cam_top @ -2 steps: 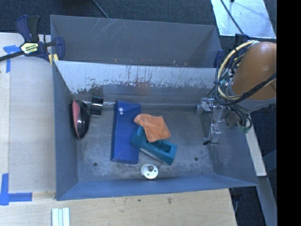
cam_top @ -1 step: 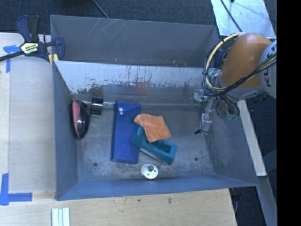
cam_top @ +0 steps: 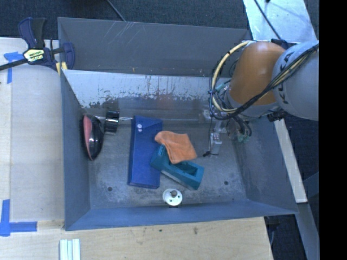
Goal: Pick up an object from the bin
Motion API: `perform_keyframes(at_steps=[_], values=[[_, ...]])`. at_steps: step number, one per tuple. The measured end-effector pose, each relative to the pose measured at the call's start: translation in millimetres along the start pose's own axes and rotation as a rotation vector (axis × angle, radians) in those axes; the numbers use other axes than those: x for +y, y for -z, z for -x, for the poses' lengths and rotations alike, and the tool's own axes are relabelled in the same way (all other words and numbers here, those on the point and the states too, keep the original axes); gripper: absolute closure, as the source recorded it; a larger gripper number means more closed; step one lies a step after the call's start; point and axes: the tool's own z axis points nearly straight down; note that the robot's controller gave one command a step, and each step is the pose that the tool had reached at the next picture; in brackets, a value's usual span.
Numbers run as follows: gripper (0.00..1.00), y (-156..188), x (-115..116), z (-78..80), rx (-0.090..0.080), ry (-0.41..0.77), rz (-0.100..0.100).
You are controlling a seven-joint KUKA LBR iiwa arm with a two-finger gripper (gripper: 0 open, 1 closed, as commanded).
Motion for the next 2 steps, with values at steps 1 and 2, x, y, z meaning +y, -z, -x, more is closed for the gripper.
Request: perform_keyframes(at_steps=[1,2], values=[[1.0,-28.5,-4.2,-12.7,0.0,0.074,0.0],[0.0,-28.7,-3.8,-12.7,0.0,0.075,0.0]])
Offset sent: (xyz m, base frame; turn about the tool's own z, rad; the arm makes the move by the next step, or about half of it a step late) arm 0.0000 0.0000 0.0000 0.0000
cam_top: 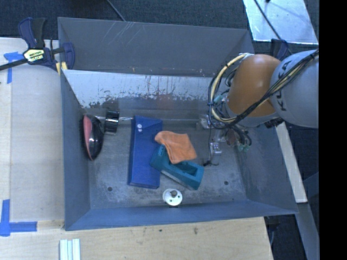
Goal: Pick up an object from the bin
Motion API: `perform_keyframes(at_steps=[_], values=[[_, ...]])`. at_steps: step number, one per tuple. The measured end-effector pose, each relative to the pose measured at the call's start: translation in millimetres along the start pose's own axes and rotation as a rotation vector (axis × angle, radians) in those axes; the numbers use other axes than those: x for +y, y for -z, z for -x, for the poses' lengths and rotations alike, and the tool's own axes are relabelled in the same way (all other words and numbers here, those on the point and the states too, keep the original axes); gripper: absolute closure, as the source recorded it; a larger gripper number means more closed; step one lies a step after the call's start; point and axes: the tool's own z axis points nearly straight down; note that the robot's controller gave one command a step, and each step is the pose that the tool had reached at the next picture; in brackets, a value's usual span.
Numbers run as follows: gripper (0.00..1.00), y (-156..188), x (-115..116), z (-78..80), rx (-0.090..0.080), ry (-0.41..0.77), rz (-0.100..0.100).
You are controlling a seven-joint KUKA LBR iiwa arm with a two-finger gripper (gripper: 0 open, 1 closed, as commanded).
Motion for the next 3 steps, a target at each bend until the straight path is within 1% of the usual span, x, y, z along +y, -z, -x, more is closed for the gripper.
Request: perform_keyframes(at_steps=[1,2,3], values=[[0.0,0,0,0.0,0.0,0.001,0.0],[0.0,1,45,-6.1,-0.002,-0.026,-0.002],[1.0,1,72,-17.0,-0.002,-0.129,0.0]])
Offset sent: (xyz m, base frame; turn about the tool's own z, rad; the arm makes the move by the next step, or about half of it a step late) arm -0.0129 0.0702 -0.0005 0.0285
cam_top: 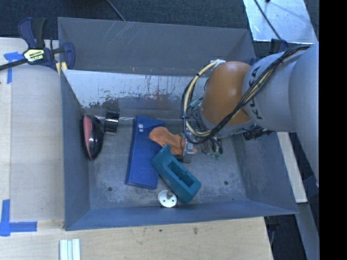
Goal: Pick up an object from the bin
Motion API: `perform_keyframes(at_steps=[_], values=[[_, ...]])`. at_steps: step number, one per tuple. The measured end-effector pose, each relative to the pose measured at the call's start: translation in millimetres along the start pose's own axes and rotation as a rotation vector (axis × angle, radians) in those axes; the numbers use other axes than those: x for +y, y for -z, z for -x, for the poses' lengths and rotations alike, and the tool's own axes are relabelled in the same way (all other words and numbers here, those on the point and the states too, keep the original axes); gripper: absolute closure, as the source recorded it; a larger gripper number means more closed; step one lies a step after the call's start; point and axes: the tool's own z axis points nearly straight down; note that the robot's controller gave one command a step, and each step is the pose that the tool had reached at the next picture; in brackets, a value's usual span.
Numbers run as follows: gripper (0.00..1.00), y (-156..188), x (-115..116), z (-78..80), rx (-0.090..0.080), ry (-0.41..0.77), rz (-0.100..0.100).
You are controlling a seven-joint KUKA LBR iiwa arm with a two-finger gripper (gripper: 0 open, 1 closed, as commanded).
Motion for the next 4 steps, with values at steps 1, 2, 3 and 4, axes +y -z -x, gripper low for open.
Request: perform_keyframes(at_steps=[1,2,3,4], values=[[1.0,0,0,0.0,0.0,0.0,0.0],[1.0,90,-24,2.4,0.002,-0.018,0.0],[1.0,90,-24,2.3,0.002,-0.017,0.0],[1.0,150,-14,-9.8,0.008,-0.022,0.0]])
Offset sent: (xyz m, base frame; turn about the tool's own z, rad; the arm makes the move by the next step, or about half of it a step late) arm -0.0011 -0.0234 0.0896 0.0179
